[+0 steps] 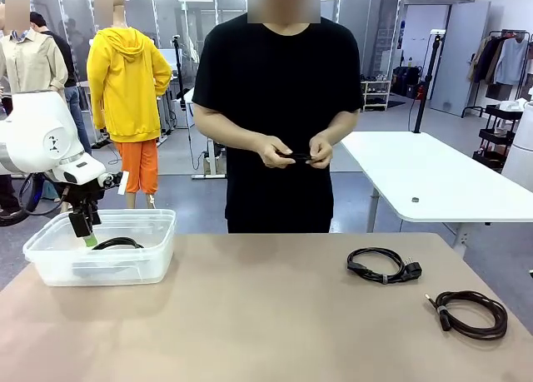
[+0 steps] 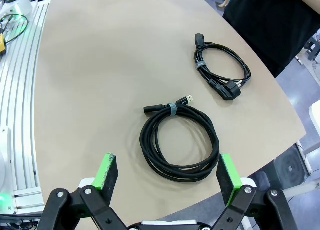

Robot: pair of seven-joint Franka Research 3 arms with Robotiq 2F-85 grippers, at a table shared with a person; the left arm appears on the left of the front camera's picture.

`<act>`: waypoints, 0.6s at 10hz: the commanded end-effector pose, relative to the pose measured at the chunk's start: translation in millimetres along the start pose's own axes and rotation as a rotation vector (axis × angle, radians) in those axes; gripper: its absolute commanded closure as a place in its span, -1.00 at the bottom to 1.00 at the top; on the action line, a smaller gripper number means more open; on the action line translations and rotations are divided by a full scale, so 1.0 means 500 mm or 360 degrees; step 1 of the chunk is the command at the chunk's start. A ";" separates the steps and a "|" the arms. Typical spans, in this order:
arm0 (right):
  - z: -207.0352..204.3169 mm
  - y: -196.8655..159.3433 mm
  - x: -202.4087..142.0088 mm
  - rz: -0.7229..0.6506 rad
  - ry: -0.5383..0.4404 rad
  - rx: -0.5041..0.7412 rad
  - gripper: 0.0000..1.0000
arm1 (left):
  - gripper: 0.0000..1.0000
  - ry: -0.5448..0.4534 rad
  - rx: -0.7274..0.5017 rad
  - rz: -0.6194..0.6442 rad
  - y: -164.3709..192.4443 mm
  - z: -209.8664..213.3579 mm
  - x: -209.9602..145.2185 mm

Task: Organize and store the cables.
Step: Place the Power Cable into the Organizing box.

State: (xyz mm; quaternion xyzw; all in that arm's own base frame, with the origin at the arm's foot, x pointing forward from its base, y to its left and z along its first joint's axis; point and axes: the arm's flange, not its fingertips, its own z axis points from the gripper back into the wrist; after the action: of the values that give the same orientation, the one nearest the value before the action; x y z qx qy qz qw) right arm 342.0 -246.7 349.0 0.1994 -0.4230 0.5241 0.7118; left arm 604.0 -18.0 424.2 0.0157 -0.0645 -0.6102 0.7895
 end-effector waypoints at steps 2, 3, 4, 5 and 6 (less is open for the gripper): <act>0.001 0.005 0.006 -0.0021 0.0028 0.0011 -1.00 | -0.96 0.0000 0.0000 0.0000 0.000 0.000 0.000; 0.001 0.005 0.006 -0.0021 0.0028 0.0011 -1.00 | -0.96 -0.0046 0.0061 0.0038 0.009 0.047 0.005; 0.001 0.005 0.006 -0.0021 0.0028 0.0011 -1.00 | -0.96 -0.0047 0.0124 0.0097 0.003 0.097 -0.005; 0.001 0.005 0.006 -0.0021 0.0028 0.0011 -1.00 | -0.96 -0.0105 0.0108 0.0124 -0.015 0.146 -0.020; 0.001 0.005 0.006 -0.0021 0.0028 0.0011 -1.00 | -0.96 -0.0291 0.0033 0.0082 -0.053 0.197 -0.038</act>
State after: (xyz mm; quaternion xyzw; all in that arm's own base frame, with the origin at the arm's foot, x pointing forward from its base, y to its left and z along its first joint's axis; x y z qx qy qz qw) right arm 342.1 -246.6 348.9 0.1995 -0.4229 0.5242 0.7117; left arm 587.1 -10.3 501.5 0.0167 -0.1200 -0.5850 0.8019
